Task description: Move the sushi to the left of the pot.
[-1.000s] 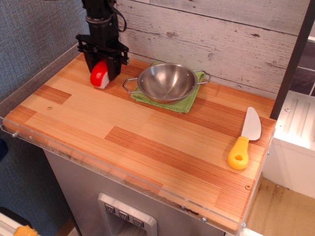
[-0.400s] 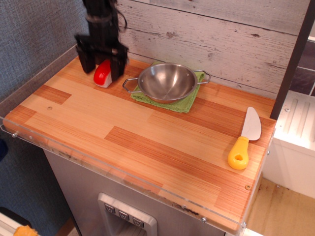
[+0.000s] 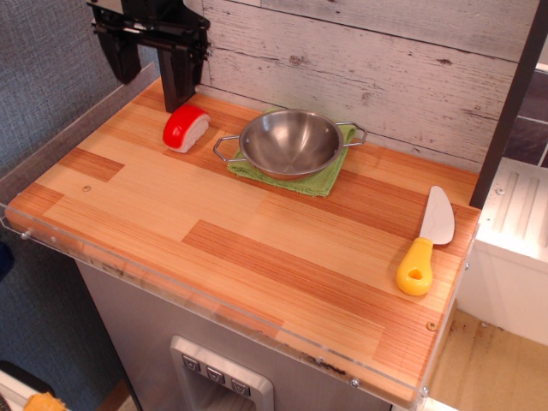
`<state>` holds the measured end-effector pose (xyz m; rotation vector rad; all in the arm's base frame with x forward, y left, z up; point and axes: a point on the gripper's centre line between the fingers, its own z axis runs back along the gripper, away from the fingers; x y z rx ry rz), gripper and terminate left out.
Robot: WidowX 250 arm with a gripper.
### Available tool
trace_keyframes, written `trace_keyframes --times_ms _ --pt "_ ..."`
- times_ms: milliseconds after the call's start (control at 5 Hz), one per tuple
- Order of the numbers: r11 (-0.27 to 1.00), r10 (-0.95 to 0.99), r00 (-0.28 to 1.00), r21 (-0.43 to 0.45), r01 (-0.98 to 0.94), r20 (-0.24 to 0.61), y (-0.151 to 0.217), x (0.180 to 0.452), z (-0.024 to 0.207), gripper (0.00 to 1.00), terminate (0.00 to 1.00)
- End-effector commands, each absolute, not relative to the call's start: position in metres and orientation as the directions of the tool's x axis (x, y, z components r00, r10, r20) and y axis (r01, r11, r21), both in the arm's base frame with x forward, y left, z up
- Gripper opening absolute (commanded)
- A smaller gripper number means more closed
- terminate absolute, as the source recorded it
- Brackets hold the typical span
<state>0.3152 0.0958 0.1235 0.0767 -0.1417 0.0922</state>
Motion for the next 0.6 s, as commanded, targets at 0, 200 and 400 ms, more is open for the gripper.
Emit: trace_keyframes --times_ms 0,200,400 --pt "1.0 0.008 0.993 -0.017 -0.006 0.119 0.0658 0.2925 0.1187 1.0 0.0" --pt "1.0 0.008 0.993 -0.017 -0.006 0.119 0.0658 0.2925 0.1187 1.0 0.0" --pt "1.0 0.008 0.993 -0.017 -0.006 0.119 0.0658 0.2925 0.1187 1.0 1.0"
